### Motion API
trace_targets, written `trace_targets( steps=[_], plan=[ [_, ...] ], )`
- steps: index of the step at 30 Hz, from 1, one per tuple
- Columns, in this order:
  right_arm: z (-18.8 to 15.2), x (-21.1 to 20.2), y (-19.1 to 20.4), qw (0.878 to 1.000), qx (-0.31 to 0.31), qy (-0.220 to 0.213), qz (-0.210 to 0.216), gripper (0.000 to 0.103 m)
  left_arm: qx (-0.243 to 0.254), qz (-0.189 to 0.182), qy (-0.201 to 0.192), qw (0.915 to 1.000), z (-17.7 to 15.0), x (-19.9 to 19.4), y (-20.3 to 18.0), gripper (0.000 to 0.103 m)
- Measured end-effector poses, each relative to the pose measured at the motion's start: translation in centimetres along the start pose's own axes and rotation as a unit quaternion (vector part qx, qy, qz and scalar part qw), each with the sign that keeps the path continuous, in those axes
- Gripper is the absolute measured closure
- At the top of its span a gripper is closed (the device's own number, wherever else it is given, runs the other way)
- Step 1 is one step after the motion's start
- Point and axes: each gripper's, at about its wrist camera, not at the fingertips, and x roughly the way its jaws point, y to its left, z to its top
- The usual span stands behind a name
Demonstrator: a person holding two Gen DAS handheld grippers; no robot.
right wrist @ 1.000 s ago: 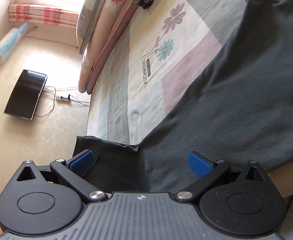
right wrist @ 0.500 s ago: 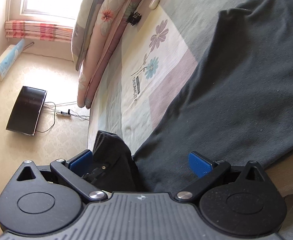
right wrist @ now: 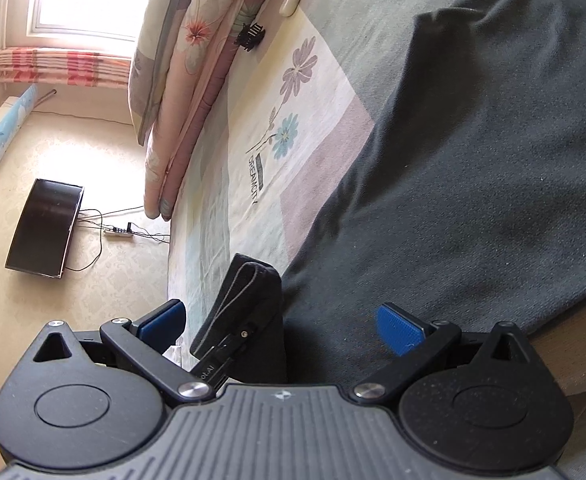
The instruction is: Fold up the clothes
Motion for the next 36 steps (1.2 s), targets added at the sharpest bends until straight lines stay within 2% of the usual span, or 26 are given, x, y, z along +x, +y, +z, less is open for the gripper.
trace_targets(
  steps=[13,18,21,23,26,30,32,36],
  plan=[
    [0.3,0.8,-0.2,1.0,0.002,0.001,-0.011,0.0,0.02,-0.005,0.018,0.9996,-0.9,1.4,-0.4,0.096],
    [0.2,0.7,-0.2,1.0,0.001,-0.002,-0.015,0.0,0.029,-0.041,0.006,0.9987,-0.6,0.8,-0.9,0.072],
    [0.1,0.7,0.0,1.0,-0.002,-0.004,-0.016,0.0,0.032,-0.06,-0.012,0.9976,-0.1,0.1,-1.0,0.063],
    [0.0,0.7,0.1,1.0,-0.004,-0.005,-0.016,0.0,0.032,-0.066,-0.023,0.997,0.3,-0.5,-0.8,0.063],
    [-0.1,0.7,0.5,1.0,-0.01,-0.009,-0.017,0.0,0.027,-0.053,-0.038,0.9975,0.7,-1.3,0.2,0.059],
    [-0.4,0.9,1.1,1.0,-0.028,-0.006,-0.009,0.0,0.01,-0.018,-0.046,0.9988,0.8,-1.8,2.9,0.056],
    [-0.6,1.4,1.6,0.999,-0.041,0.001,0.002,0.0,-0.003,0.005,-0.038,0.9993,0.7,-1.5,4.4,0.055],
    [-1.3,2.7,2.9,0.997,-0.07,0.026,0.032,0.0,-0.027,0.017,-0.016,0.9994,0.2,-0.3,6.5,0.055]
  ],
)
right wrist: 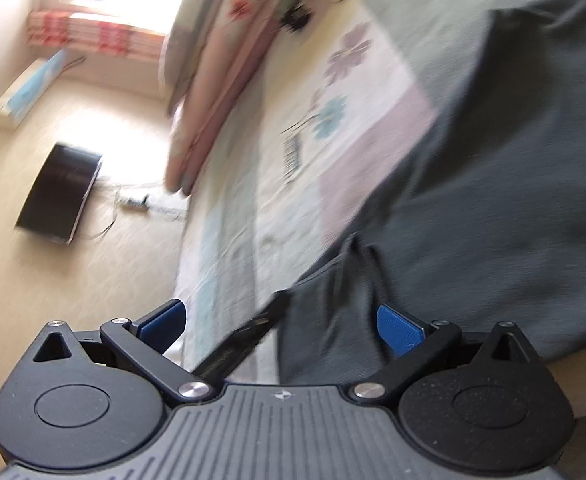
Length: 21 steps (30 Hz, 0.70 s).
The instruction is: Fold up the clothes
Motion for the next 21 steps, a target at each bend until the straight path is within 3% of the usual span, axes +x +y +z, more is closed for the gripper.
trace_targets(
  steps=[4,8,9,12,14,16,21],
  plan=[
    [-0.4,2.4,1.2,0.998,-0.026,0.037,0.032,0.0,-0.001,-0.004,0.003,1.0,0.0,0.2,0.0,0.051],
    [-1.0,5.3,0.6,0.997,-0.029,0.072,0.023,0.0,0.005,-0.007,0.004,1.0,0.3,0.1,-0.2,0.048],
    [-1.1,5.7,-0.1,0.997,-0.029,0.075,-0.001,0.0,0.003,-0.008,0.004,1.0,0.4,0.0,-0.1,0.048],
    [-1.3,6.1,-2.3,0.996,-0.019,0.081,-0.015,0.0,-0.007,-0.029,0.001,0.9995,1.1,-0.6,0.1,0.046],
    [-1.0,5.6,-3.2,0.997,0.01,0.077,0.006,0.0,-0.002,-0.043,0.004,0.999,1.5,-0.8,0.0,0.041],
    [-0.6,5.4,-3.7,0.997,0.026,0.077,0.017,0.0,0.007,-0.033,0.007,0.9994,1.7,-0.4,0.0,0.036],
    [-0.9,5.3,-3.4,0.997,0.012,0.077,0.014,0.0,0.004,-0.012,0.024,0.9996,2.1,0.8,0.3,0.036]
  ],
)
